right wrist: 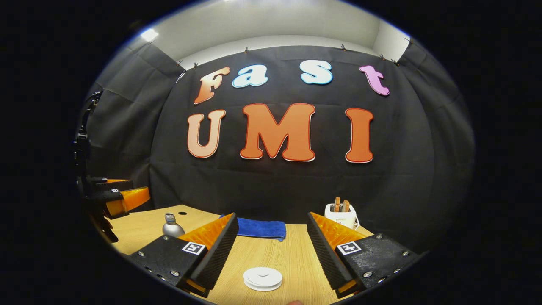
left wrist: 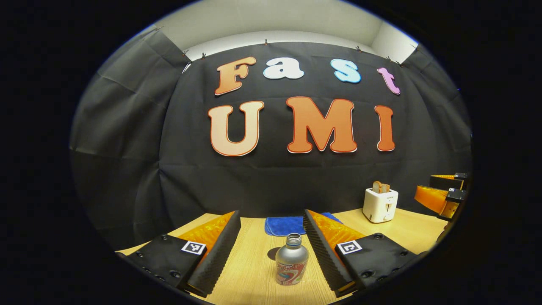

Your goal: Open the teacup lid with one hand, grasp the water bottle and pour water into the teacup with the other hand; after pouring, place the water bottle on the coaster and then close the teacup lid.

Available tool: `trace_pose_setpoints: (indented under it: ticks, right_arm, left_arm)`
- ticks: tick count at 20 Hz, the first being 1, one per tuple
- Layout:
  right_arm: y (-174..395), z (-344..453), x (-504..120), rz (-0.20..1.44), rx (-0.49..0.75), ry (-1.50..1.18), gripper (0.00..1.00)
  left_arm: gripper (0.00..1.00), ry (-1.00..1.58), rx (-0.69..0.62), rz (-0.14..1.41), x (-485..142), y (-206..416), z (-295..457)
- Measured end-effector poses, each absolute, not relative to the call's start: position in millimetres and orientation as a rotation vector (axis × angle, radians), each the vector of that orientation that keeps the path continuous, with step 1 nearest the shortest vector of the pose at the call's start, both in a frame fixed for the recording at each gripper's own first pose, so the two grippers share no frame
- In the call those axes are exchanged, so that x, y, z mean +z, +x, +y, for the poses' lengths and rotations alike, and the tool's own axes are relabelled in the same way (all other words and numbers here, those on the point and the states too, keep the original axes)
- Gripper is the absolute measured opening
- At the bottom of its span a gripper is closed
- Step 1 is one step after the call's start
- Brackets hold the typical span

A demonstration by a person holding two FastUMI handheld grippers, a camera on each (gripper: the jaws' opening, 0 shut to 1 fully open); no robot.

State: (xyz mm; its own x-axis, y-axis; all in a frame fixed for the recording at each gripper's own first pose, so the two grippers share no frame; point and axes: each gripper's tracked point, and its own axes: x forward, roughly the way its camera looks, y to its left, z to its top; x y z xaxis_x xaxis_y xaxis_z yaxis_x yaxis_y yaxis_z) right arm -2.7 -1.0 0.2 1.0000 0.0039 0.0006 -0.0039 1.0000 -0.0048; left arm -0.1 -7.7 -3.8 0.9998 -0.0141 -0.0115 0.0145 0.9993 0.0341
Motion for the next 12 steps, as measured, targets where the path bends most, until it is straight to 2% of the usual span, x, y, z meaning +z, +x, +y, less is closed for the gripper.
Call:
trace_pose_setpoints:
  ticks: [6, 12]
  right_arm:
    - [-3, -3, 3, -0.003, 0.009, -0.005, 0.97]
    - [6, -1, -28, 0.063, 0.012, -0.007, 0.97]
  left_arm:
    - [0.96, 0.038, -0.007, 0.011, -3, -1, -8]
    - [0.96, 0.055, -0.013, 0.025, -13, 1, -12]
